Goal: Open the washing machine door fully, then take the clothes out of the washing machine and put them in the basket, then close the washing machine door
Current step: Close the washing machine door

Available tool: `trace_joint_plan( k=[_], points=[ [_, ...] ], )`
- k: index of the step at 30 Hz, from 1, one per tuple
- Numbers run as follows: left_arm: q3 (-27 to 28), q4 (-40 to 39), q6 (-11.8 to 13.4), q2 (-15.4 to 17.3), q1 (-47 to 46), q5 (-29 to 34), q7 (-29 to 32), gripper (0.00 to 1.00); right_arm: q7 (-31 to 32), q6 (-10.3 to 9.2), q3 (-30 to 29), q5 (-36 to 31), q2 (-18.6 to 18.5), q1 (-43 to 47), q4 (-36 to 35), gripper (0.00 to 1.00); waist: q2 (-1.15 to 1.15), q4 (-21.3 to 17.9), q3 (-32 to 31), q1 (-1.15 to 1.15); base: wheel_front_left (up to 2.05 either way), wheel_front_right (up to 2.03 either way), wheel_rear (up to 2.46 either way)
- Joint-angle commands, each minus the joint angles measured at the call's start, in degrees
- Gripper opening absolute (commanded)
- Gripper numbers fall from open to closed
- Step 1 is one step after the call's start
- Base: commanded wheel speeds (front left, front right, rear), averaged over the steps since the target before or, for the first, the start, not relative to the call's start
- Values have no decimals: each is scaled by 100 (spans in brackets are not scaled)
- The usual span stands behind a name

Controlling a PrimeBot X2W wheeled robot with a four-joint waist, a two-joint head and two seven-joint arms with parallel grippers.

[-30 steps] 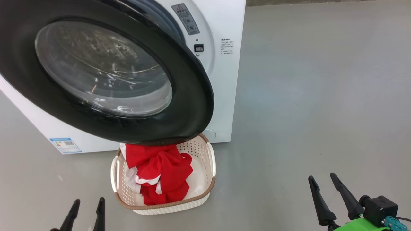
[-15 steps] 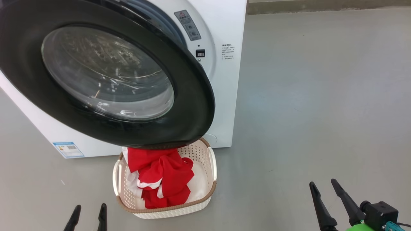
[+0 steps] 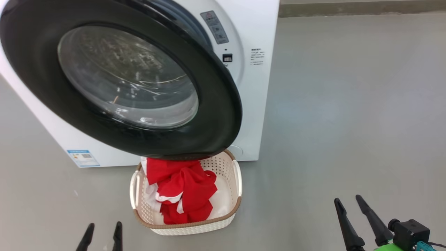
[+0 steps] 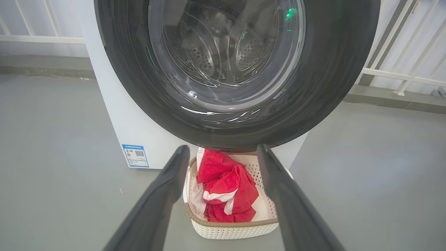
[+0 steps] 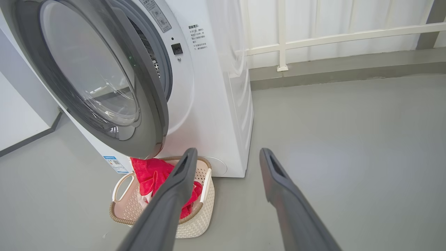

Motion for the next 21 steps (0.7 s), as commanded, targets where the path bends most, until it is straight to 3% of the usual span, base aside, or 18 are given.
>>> trace_joint_plan(
  k=[1, 2, 3, 21],
  points=[
    [160, -146, -31, 22, -131, 70, -70, 100, -37, 28, 130, 6, -76, -197, -154, 40, 0, 80, -18, 0, 0, 0, 0],
    [131, -151, -31, 13, -139, 75, -70, 100, -37, 28, 155, 18, -73, -231, -165, 12, 0, 133, -26, 0, 0, 0, 0],
    [96, -152, -31, 5, -145, 85, -70, 100, -37, 28, 192, 30, -73, -272, -173, 0, 0, 183, -31, 0, 0, 0, 0],
    [-336, -210, -31, -148, -496, 76, -70, 100, -37, 28, 1146, 252, -137, -2151, 116, 0, 0, 1008, 395, 0, 0, 0, 0]
  ],
)
